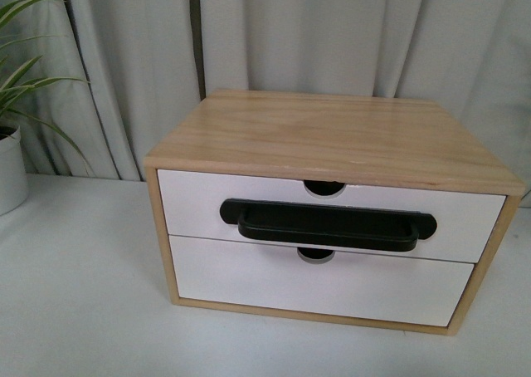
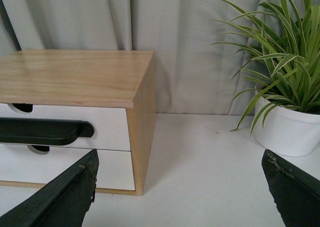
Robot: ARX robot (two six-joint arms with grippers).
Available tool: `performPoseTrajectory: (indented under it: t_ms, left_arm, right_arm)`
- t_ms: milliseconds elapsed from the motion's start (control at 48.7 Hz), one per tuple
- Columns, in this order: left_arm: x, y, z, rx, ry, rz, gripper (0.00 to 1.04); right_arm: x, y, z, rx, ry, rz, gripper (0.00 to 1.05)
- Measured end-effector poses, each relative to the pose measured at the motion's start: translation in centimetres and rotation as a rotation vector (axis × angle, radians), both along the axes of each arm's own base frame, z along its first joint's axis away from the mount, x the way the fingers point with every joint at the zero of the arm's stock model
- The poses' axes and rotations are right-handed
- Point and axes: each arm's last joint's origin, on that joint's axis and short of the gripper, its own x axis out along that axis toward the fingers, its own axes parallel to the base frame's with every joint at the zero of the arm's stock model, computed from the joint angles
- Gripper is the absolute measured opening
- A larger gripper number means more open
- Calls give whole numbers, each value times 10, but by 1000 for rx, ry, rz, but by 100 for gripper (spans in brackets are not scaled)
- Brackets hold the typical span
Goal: Pull drawer
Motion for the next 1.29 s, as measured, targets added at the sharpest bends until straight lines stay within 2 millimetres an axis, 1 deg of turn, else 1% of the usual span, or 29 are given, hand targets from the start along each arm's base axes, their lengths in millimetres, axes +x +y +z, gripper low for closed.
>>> performPoseTrajectory:
  t_ms: [1006,1026,1067,1129,1211,1293]
  left_arm:
    - [0,0,0,0,0,0,99]
    - [0,0,0,-2,0,5,99]
    - [1,-1,0,-40,4,141,99]
    - [1,-6,1,-65,-12,252,99]
    - [1,-10,3,-82,-27,280,99]
    - [2,-13,2,-92,-16,262,99]
  right_arm:
    - [0,0,0,0,0,0,96]
    - [0,0,0,0,0,0,96]
    - [0,0,-1,10,11,-5,96]
    - [0,1,-4,55,77,-20,96]
    - [1,4,-5,67,90,0,96]
    - [1,7,-5,59,94,39,96]
